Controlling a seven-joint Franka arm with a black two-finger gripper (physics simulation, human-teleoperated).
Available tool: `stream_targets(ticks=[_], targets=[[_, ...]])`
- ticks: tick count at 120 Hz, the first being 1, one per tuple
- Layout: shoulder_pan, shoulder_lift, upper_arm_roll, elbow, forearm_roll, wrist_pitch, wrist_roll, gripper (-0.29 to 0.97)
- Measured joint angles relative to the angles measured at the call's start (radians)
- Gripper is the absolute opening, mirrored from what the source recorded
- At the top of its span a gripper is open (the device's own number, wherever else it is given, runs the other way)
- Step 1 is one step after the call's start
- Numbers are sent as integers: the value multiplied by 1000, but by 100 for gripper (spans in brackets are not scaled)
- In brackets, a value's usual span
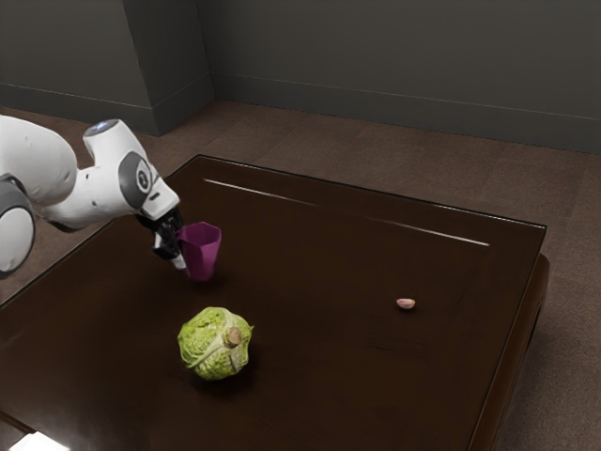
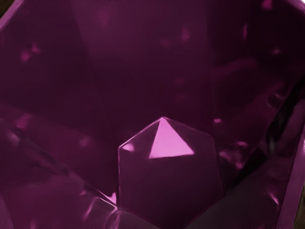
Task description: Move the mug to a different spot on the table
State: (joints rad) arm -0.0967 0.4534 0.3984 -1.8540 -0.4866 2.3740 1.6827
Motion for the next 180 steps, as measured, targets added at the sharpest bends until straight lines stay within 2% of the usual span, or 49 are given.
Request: stream_targets(ticks=[12, 20, 26, 38, 46, 56, 71, 100, 115, 132, 144, 165, 180], targets=[[-26, -56, -4, -59, -77, 85, 45, 15], [-45, -84, -8, -91, -152, 142, 84, 15], [-54, -92, -9, -105, -251, 178, 127, 15], [-62, -93, -16, -114, -504, 225, 243, 14], [-66, -79, -26, -113, -617, 245, 319, 14], [-76, -50, -42, -111, -696, 261, 403, 15], [-85, -34, -53, -116, -748, 259, 511, 15], [-87, -32, -53, -171, -764, 185, 661, 13], [-86, -35, -53, -180, -683, 141, 679, 14], [-85, -27, -53, -180, -639, 110, 685, 14], [-82, -30, -52, -170, -517, 92, 655, 12], [-75, -43, -49, -143, -356, 47, 589, 13], [-73, -49, -43, -116, -267, 4, 534, 13]])
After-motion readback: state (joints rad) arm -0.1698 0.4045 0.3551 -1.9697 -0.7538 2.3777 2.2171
